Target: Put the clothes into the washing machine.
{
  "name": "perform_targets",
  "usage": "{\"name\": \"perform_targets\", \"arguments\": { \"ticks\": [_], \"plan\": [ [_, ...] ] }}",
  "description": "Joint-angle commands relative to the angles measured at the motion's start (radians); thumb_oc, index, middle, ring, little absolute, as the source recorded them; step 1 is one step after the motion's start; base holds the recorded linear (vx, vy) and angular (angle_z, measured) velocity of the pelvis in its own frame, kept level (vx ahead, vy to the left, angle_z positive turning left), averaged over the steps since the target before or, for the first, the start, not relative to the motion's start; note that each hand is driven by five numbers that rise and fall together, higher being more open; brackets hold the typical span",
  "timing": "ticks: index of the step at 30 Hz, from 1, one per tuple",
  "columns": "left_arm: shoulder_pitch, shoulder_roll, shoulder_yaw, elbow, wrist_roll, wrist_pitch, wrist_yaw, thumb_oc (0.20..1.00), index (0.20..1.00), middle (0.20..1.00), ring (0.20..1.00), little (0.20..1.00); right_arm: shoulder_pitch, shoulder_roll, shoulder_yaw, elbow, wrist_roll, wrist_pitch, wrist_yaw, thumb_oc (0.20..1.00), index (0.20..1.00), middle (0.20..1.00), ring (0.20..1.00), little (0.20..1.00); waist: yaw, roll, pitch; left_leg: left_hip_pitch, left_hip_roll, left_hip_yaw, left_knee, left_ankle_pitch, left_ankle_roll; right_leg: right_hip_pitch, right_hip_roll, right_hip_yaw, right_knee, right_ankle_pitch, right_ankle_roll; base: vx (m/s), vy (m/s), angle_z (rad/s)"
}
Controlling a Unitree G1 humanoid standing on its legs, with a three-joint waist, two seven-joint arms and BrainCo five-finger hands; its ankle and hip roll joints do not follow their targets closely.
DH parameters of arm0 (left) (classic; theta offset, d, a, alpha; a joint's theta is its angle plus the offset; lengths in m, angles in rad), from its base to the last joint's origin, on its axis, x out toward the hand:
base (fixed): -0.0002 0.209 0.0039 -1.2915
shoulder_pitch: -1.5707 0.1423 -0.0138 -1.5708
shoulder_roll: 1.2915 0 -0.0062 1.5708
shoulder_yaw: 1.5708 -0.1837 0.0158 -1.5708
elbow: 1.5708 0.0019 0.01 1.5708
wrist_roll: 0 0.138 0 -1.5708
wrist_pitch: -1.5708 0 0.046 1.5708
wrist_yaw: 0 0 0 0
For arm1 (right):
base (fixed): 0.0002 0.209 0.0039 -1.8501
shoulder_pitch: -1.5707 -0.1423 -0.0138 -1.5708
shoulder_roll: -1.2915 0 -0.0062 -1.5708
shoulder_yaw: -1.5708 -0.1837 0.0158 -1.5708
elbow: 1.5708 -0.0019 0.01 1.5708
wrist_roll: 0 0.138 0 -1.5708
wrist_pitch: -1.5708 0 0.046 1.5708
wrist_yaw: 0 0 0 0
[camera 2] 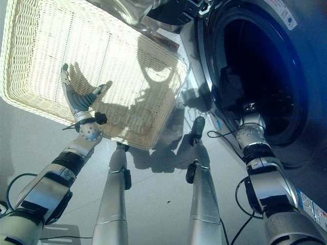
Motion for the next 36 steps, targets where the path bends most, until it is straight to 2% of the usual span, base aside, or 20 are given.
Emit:
{"name": "perform_targets", "arguments": {
  "ticks": [1, 3, 4, 5, 6, 7, 8, 9, 14, 16, 18, 20, 21, 23, 26, 27, 28, 29, 34, 36],
  "plan": [
    [0.062, 0.042, 0.021, -0.075, 0.009, -0.03, 0.009, 1.0, 1.0, 1.0, 1.0, 1.0, -0.062, -0.202, 0.018, -0.04, -0.163, -0.239, -0.233, 0.2, 0.2, 0.2, 0.2, 0.2, -0.004, 0.03, 0.007, -0.019, -0.071, -0.036, -0.003, -0.009, 0.079, 0.033, 0.025, -0.057, -0.003, 0.029, 0.099, -0.03, -0.044, -0.03],
    [0.091, 0.064, 0.026, -0.098, -0.008, -0.031, -0.004, 1.0, 1.0, 1.0, 1.0, 1.0, -0.074, -0.248, 0.021, -0.07, -0.225, -0.265, -0.33, 0.2, 0.2, 0.2, 0.2, 0.2, -0.007, 0.02, 0.007, -0.012, -0.069, -0.036, -0.004, -0.012, 0.081, 0.045, 0.031, -0.061, -0.01, 0.03, 0.1, 0.0, 0.0, 0.0],
    [0.101, 0.078, 0.029, -0.105, -0.023, -0.03, -0.016, 1.0, 1.0, 1.0, 1.0, 1.0, -0.077, -0.286, 0.02, -0.09, -0.273, -0.274, -0.397, 0.31, 0.31, 0.31, 0.31, 0.31, -0.012, 0.01, 0.007, -0.006, -0.069, -0.037, -0.001, -0.016, 0.085, 0.053, 0.035, -0.061, -0.011, 0.029, 0.1, 0.0, 0.0, 0.0],
    [0.103, 0.081, 0.029, -0.106, -0.026, -0.029, -0.019, 1.0, 1.0, 1.0, 1.0, 1.0, -0.077, -0.293, 0.02, -0.095, -0.284, -0.275, -0.412, 0.31, 0.31, 0.31, 0.31, 0.31, -0.013, 0.008, 0.007, -0.005, -0.069, -0.037, 0.0, -0.017, 0.086, 0.054, 0.036, -0.061, -0.01, 0.029, 0.099, 0.0, 0.0, 0.0],
    [0.109, 0.092, 0.033, -0.109, -0.037, -0.025, -0.031, 1.0, 1.0, 1.0, 1.0, 1.0, -0.073, -0.33, 0.013, -0.1, -0.313, -0.271, -0.437, 0.667, 0.667, 0.667, 0.667, 0.667, -0.018, -0.001, 0.007, 0.001, -0.067, -0.037, 0.004, -0.021, 0.09, 0.062, 0.039, -0.06, -0.009, 0.025, 0.098, 0.0, 0.0, 0.0],
    [0.109, 0.098, 0.037, -0.108, -0.042, -0.023, -0.043, 1.0, 1.0, 1.0, 1.0, 1.0, -0.073, -0.349, 0.01, -0.101, -0.33, -0.26, -0.434, 0.846, 0.846, 0.846, 0.846, 0.846, -0.02, -0.006, 0.007, 0.004, -0.067, -0.038, 0.007, -0.022, 0.092, 0.066, 0.04, -0.06, -0.007, 0.024, 0.098, -0.01, 0.034, 0.0],
    [0.106, 0.105, 0.039, -0.106, -0.05, -0.022, -0.052, 1.0, 1.0, 1.0, 1.0, 1.0, -0.072, -0.362, 0.01, -0.103, -0.347, -0.242, -0.431, 0.959, 0.959, 0.959, 0.959, 0.959, -0.022, -0.01, 0.007, 0.006, -0.067, -0.04, 0.009, -0.023, 0.093, 0.069, 0.041, -0.06, -0.006, 0.024, 0.098, 0.0, 0.0, 0.0],
    [0.106, 0.108, 0.04, -0.105, -0.054, -0.022, -0.056, 1.0, 1.0, 1.0, 1.0, 1.0, -0.071, -0.367, 0.01, -0.104, -0.349, -0.236, -0.43, 1.0, 1.0, 1.0, 1.0, 1.0, -0.022, -0.012, 0.007, 0.007, -0.067, -0.04, 0.01, -0.023, 0.094, 0.071, 0.041, -0.059, -0.006, 0.023, 0.098, 0.0, 0.0, 0.0],
    [0.089, 0.12, 0.043, -0.09, -0.07, -0.02, -0.1, 1.0, 1.0, 1.0, 1.0, 1.0, -0.041, -0.367, 0.015, -0.062, -0.386, -0.126, -0.353, 1.0, 1.0, 1.0, 1.0, 1.0, -0.019, -0.016, 0.007, 0.008, -0.078, -0.051, 0.018, -0.029, 0.104, 0.069, 0.041, -0.059, 0.005, 0.02, 0.096, 0.0, 0.0, 0.0],
    [0.086, 0.118, 0.041, -0.085, -0.07, -0.02, -0.105, 1.0, 1.0, 1.0, 1.0, 1.0, -0.036, -0.36, 0.023, -0.039, -0.423, -0.086, -0.356, 1.0, 1.0, 1.0, 1.0, 1.0, -0.016, -0.014, 0.007, 0.008, -0.081, -0.052, 0.019, -0.03, 0.107, 0.068, 0.041, -0.059, 0.007, 0.019, 0.095, 0.02, -0.015, 0.05],
    [0.066, 0.101, 0.017, -0.068, -0.062, -0.02, -0.103, 1.0, 1.0, 1.0, 1.0, 1.0, -0.043, -0.344, 0.089, 0.046, -0.547, 0.044, -0.391, 1.0, 1.0, 1.0, 1.0, 1.0, -0.004, -0.006, 0.007, 0.002, -0.091, -0.056, 0.022, -0.032, 0.116, 0.062, 0.034, -0.062, 0.007, 0.023, 0.093, 0.04, -0.056, 0.06],
    [0.062, 0.098, 0.011, -0.067, -0.062, -0.021, -0.101, 1.0, 1.0, 1.0, 1.0, 1.0, -0.048, -0.337, 0.115, 0.072, -0.611, 0.099, -0.398, 1.0, 1.0, 1.0, 1.0, 1.0, -0.001, -0.001, 0.007, -0.005, -0.094, -0.058, 0.023, -0.032, 0.119, 0.057, 0.032, -0.064, 0.008, 0.025, 0.093, 0.01, -0.047, 0.04],
    [0.056, 0.1, 0.009, -0.065, -0.062, -0.02, -0.106, 1.0, 1.0, 1.0, 1.0, 1.0, -0.054, -0.332, 0.133, 0.088, -0.667, 0.154, -0.415, 1.0, 1.0, 1.0, 1.0, 1.0, 0.001, 0.001, 0.007, -0.007, -0.096, -0.059, 0.023, -0.032, 0.12, 0.055, 0.03, -0.067, 0.005, 0.026, 0.094, 0.0, -0.035, 0.04],
    [0.041, 0.098, 0.0, -0.062, -0.063, -0.018, -0.108, 1.0, 1.0, 1.0, 1.0, 1.0, -0.073, -0.317, 0.19, 0.117, -0.753, 0.252, -0.38, 1.0, 1.0, 1.0, 1.0, 1.0, 0.006, 0.006, 0.007, -0.012, -0.102, -0.06, 0.023, -0.032, 0.123, 0.052, 0.029, -0.071, 0.0, 0.031, 0.093, 0.0, -0.028, 0.04],
    [0.023, 0.093, -0.013, -0.066, -0.069, -0.015, -0.104, 1.0, 1.0, 1.0, 1.0, 1.0, -0.1, -0.299, 0.251, 0.135, -0.898, 0.327, -0.429, 1.0, 1.0, 1.0, 1.0, 1.0, 0.009, 0.014, 0.007, -0.017, -0.102, -0.056, 0.015, -0.029, 0.124, 0.046, 0.026, -0.074, -0.004, 0.032, 0.093, 0.0, 0.0, 0.0],
    [0.023, 0.093, -0.013, -0.066, -0.069, -0.015, -0.104, 1.0, 1.0, 1.0, 1.0, 1.0, -0.1, -0.299, 0.251, 0.135, -0.898, 0.327, -0.429, 1.0, 1.0, 1.0, 1.0, 1.0, 0.009, 0.014, 0.007, -0.017, -0.102, -0.056, 0.015, -0.029, 0.124, 0.046, 0.026, -0.074, -0.004, 0.032, 0.093, 0.0, 0.0, 0.0],
    [0.02, 0.092, -0.017, -0.065, -0.069, -0.018, -0.102, 1.0, 1.0, 1.0, 1.0, 1.0, -0.104, -0.297, 0.269, 0.137, -0.967, 0.351, -0.445, 1.0, 1.0, 1.0, 1.0, 1.0, 0.01, 0.016, 0.007, -0.018, -0.104, -0.056, 0.014, -0.027, 0.125, 0.045, 0.026, -0.074, -0.005, 0.035, 0.094, 0.0, 0.0, 0.0],
    [0.013, 0.083, -0.026, -0.066, -0.063, -0.023, -0.1, 1.0, 1.0, 1.0, 1.0, 1.0, -0.114, -0.283, 0.309, 0.122, -1.069, 0.39, -0.51, 1.0, 1.0, 1.0, 1.0, 1.0, 0.012, 0.023, 0.007, -0.024, -0.107, -0.055, 0.01, -0.025, 0.127, 0.04, 0.023, -0.075, -0.008, 0.037, 0.096, 0.0, -0.032, 0.01],
    [0.005, 0.06, -0.036, -0.08, -0.048, -0.018, -0.074, 1.0, 1.0, 1.0, 1.0, 1.0, -0.09, -0.231, 0.346, -0.032, -1.237, 0.453, -0.661, 1.0, 1.0, 1.0, 1.0, 1.0, 0.001, 0.027, 0.007, -0.03, -0.111, -0.045, 0.009, -0.029, 0.129, 0.029, 0.025, -0.071, -0.012, 0.035, 0.097, 0.0, 0.0, 0.0],
    [-0.002, 0.037, -0.038, -0.084, -0.032, -0.015, -0.057, 1.0, 1.0, 1.0, 1.0, 1.0, -0.076, -0.203, 0.358, -0.092, -1.322, 0.441, -0.714, 1.0, 1.0, 1.0, 1.0, 1.0, -0.003, 0.032, 0.007, -0.034, -0.114, -0.04, 0.004, -0.029, 0.129, 0.02, 0.024, -0.065, -0.012, 0.034, 0.099, 0.0, 0.0, 0.0]
  ]
}}
